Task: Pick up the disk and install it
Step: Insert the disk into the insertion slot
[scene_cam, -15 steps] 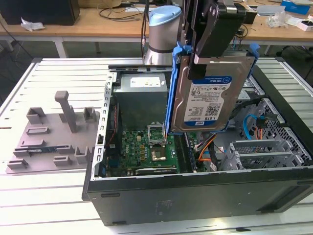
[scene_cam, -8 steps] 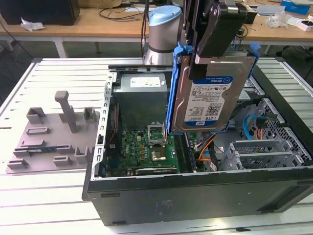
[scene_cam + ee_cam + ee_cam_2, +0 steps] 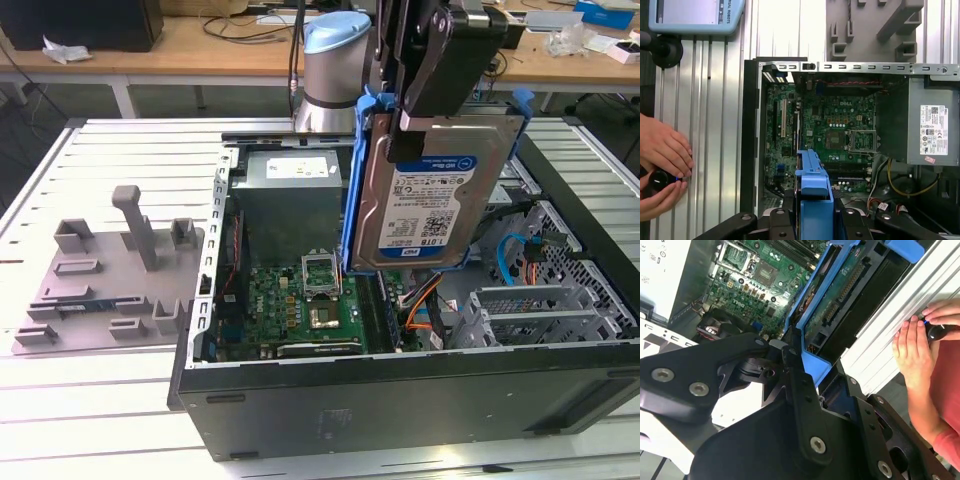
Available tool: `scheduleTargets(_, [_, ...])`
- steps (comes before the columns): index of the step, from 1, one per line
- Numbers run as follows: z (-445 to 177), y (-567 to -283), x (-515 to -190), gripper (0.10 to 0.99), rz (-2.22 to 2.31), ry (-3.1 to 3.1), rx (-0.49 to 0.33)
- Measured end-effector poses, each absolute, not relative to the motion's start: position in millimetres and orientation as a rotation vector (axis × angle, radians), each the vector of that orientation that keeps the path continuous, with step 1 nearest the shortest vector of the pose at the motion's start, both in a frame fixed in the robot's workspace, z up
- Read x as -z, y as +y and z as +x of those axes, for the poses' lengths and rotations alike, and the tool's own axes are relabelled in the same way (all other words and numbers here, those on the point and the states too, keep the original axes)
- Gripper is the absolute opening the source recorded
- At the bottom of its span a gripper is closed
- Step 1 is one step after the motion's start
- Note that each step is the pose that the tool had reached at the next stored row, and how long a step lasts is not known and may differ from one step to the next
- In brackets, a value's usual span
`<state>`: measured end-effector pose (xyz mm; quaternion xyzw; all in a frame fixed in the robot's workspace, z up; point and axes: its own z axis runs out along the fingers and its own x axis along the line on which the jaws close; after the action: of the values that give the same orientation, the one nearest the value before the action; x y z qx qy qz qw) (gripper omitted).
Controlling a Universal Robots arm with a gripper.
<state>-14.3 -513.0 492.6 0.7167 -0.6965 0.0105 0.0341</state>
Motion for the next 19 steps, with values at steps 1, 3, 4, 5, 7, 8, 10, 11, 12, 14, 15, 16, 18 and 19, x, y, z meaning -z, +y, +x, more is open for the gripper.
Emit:
scheduleTargets(1, [-14, -513, -493, 0.369, 2.204, -2.142, -0.032])
scheduleTargets(3, [-14, -513, -493, 0.369, 2.204, -2.142, -0.032])
scheduleTargets(4, [-14, -513, -493, 0.369, 2.205, -2.143, -0.031])
scheduleTargets(5, [-14, -515, -492, 0.369, 2.208, -2.145, -0.026])
scheduleTargets(7, [-14, -519, -492, 0.369, 2.218, -2.155, -0.008])
scheduleTargets(8, [-14, -521, -492, 0.369, 2.226, -2.162, 0.006])
scheduleTargets(10, [-14, -526, -492, 0.369, 2.231, -2.167, 0.018])
scheduleTargets(11, [-14, -529, -491, 0.369, 2.233, -2.169, 0.022])
scheduleTargets(12, [-14, -531, -491, 0.369, 2.235, -2.17, 0.025])
scheduleTargets(14, [-13, -535, -491, 0.369, 2.239, -2.174, 0.034])
scheduleTargets(15, [-12, -537, -491, 0.369, 2.241, -2.176, 0.038])
scheduleTargets(16, [-10, -539, -490, 0.369, 2.243, -2.178, 0.043])
scheduleTargets(18, [-6, -540, -490, 0.369, 2.245, -2.18, 0.047])
scheduleTargets(19, [-3, -541, -490, 0.369, 2.247, -2.181, 0.051])
